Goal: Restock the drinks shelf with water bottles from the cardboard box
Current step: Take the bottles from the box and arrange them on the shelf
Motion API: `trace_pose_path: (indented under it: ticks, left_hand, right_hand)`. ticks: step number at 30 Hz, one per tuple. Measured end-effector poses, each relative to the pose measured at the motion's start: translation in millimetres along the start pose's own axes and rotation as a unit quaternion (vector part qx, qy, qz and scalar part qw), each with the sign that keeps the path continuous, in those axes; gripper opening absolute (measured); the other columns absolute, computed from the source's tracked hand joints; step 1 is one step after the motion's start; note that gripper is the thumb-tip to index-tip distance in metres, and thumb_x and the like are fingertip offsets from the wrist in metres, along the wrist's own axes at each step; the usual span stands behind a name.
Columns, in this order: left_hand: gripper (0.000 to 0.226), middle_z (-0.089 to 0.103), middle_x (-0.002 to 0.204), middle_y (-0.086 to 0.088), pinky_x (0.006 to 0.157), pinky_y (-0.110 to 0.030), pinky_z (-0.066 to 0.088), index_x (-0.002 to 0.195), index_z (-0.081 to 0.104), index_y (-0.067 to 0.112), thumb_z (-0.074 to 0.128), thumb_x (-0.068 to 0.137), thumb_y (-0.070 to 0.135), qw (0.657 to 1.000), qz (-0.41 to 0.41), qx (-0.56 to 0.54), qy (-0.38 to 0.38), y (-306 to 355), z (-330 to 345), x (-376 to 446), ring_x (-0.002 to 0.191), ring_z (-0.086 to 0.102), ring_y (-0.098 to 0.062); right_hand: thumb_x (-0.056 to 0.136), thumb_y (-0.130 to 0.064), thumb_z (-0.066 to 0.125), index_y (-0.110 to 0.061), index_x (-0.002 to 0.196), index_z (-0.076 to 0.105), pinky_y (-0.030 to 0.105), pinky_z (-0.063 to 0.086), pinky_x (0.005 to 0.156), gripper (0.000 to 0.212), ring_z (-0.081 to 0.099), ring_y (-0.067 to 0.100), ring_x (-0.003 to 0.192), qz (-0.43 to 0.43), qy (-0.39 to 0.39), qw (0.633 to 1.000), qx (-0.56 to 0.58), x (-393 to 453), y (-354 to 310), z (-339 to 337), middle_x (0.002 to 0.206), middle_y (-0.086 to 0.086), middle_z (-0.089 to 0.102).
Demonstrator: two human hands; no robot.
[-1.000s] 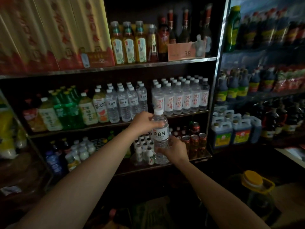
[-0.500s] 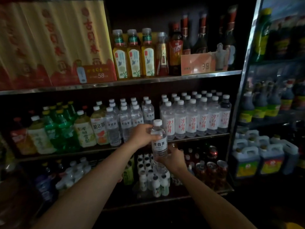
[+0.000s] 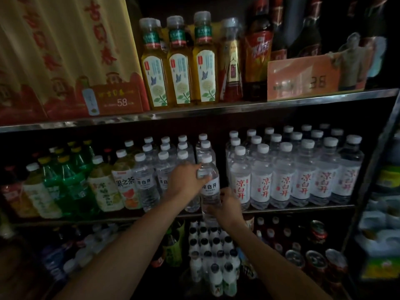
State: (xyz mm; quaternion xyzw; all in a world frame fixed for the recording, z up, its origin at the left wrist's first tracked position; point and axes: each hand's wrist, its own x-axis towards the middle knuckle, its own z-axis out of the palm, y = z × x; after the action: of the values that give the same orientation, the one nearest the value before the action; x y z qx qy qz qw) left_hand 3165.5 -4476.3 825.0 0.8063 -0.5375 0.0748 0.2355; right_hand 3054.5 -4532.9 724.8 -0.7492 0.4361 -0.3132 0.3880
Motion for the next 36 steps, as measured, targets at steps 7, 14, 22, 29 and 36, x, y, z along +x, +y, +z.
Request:
trace_pose_path:
  ticks: [7, 14, 22, 29, 36]
  left_hand:
    - [0.047, 0.053, 0.121, 0.003, 0.092, -0.032, 0.039, 0.128, 0.058, 0.03, 0.056, 0.086, 0.052, 0.988, 0.073, 0.127, 0.057, -8, 7, 26, 0.119, 0.043, -0.016]
    - [0.045, 0.06, 0.129, 0.006, 0.095, -0.03, 0.025, 0.131, 0.056, 0.024, 0.054, 0.09, 0.045, 0.985, 0.097, 0.122, 0.07, -10, 11, 33, 0.119, 0.046, -0.018]
    - [0.047, 0.057, 0.133, 0.009, 0.089, -0.03, 0.018, 0.132, 0.054, 0.023, 0.053, 0.09, 0.044, 0.97, 0.128, 0.185, 0.088, -16, 15, 29, 0.119, 0.044, -0.014]
    - [0.05, 0.055, 0.133, 0.006, 0.092, -0.031, 0.019, 0.139, 0.046, 0.022, 0.052, 0.093, 0.039, 0.975, 0.117, 0.168, 0.092, -16, 18, 16, 0.122, 0.043, -0.017]
    - [0.063, 0.047, 0.137, 0.002, 0.102, -0.037, 0.023, 0.148, 0.025, 0.023, 0.047, 0.093, 0.044, 0.978, 0.099, 0.177, 0.049, -17, 21, 6, 0.128, 0.037, -0.019]
  right_hand:
    - [0.082, -0.023, 0.073, -0.011, 0.111, 0.046, 0.022, 0.048, 0.065, 0.042, 0.066, 0.021, 0.091, -0.019, -0.006, 1.0, 0.001, 23, 3, 12, 0.103, 0.005, 0.068]
    - [0.082, -0.021, 0.073, -0.014, 0.114, 0.045, 0.018, 0.054, 0.063, 0.044, 0.064, 0.01, 0.08, -0.034, 0.025, 0.998, 0.049, 37, 10, 16, 0.099, -0.002, 0.068]
    - [0.083, -0.014, 0.072, -0.019, 0.115, 0.035, 0.004, 0.044, 0.059, 0.049, 0.055, 0.005, 0.087, -0.056, 0.038, 0.994, 0.086, 44, 13, 24, 0.108, -0.001, 0.06]
    - [0.081, -0.011, 0.074, -0.009, 0.119, 0.041, 0.005, 0.038, 0.064, 0.05, 0.053, 0.005, 0.094, -0.047, 0.054, 0.992, 0.102, 42, 16, 28, 0.117, 0.004, 0.061]
    - [0.077, -0.013, 0.078, -0.011, 0.132, 0.038, 0.024, 0.048, 0.084, 0.067, 0.058, 0.018, 0.113, -0.039, 0.035, 0.993, 0.103, 35, 14, 26, 0.128, 0.004, 0.059]
